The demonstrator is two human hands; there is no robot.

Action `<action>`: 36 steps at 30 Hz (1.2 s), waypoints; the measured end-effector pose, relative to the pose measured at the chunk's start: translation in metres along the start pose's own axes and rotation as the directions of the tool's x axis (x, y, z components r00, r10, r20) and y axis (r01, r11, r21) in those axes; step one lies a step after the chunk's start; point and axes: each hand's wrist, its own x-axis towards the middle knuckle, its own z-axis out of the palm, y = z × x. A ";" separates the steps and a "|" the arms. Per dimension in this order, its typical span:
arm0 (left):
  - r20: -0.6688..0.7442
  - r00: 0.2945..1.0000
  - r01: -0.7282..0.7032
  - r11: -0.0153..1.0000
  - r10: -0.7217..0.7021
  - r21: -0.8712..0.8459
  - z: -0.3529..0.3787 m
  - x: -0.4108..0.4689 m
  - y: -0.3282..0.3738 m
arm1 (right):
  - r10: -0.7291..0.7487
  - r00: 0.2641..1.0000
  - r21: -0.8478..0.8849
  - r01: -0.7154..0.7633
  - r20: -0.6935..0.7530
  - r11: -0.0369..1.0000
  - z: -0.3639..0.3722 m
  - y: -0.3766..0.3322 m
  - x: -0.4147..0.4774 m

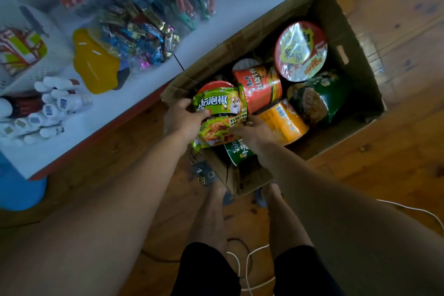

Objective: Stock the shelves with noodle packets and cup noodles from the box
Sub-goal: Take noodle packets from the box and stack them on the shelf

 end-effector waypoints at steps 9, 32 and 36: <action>0.141 0.976 -0.123 0.956 0.165 -0.267 -0.052 -0.084 0.017 | -0.127 0.980 -0.003 0.128 -0.153 0.992 -0.027 -0.009 -0.106; -0.527 0.665 -0.736 0.348 0.529 -0.580 -0.343 -0.463 0.090 | -0.959 0.277 -0.311 0.908 -0.059 0.281 -0.040 -0.163 -0.556; -0.663 0.534 -0.835 0.209 0.524 -0.508 -0.398 -0.514 0.087 | -0.997 0.065 -0.245 0.967 -0.033 0.071 -0.013 -0.189 -0.621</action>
